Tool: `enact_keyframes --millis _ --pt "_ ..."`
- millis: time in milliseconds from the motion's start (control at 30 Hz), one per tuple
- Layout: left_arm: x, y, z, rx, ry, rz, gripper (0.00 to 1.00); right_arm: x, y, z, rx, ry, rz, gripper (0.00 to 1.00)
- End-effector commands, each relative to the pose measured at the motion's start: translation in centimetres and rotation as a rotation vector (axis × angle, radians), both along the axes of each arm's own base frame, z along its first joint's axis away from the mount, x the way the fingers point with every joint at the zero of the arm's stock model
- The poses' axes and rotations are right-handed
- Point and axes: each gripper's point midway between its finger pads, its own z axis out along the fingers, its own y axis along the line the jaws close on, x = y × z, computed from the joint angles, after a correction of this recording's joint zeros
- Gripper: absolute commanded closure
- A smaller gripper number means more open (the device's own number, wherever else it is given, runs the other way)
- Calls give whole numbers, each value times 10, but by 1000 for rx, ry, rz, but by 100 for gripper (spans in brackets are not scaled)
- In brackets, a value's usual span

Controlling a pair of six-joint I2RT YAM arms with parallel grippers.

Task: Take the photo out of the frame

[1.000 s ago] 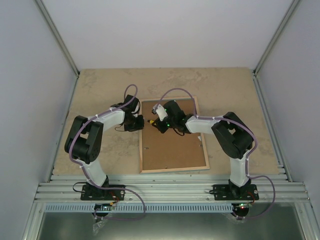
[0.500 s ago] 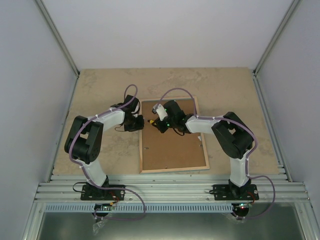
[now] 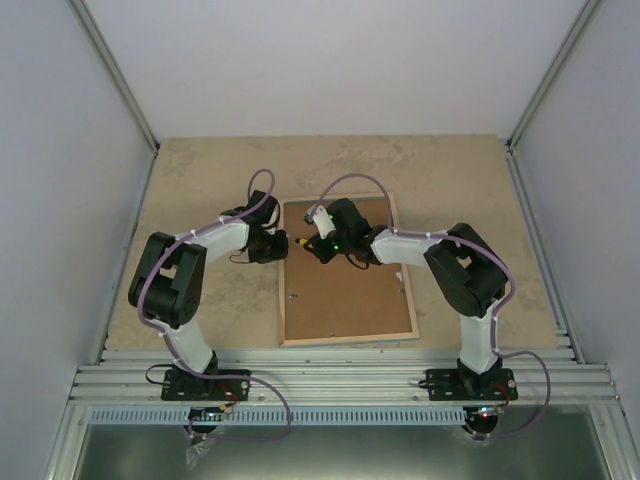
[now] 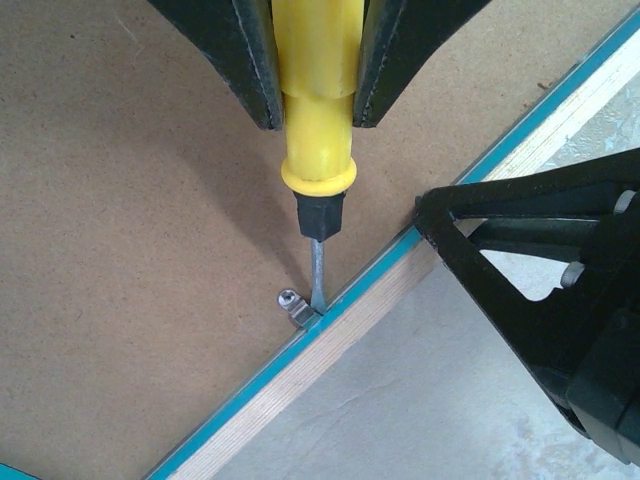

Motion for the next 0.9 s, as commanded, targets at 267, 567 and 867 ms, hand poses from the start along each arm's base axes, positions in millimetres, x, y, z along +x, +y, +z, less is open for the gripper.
enact_keyframes --millis 267,567,867 --pt "-30 -18 -11 -81 101 -9 98 39 -2 22 64 -74 -152 99" --pt "-35 -27 -13 -130 115 10 99 41 2 41 152 -138 -191 100" --pt "-43 -37 -12 -150 122 6 100 27 15 65 312 -174 -243 99"
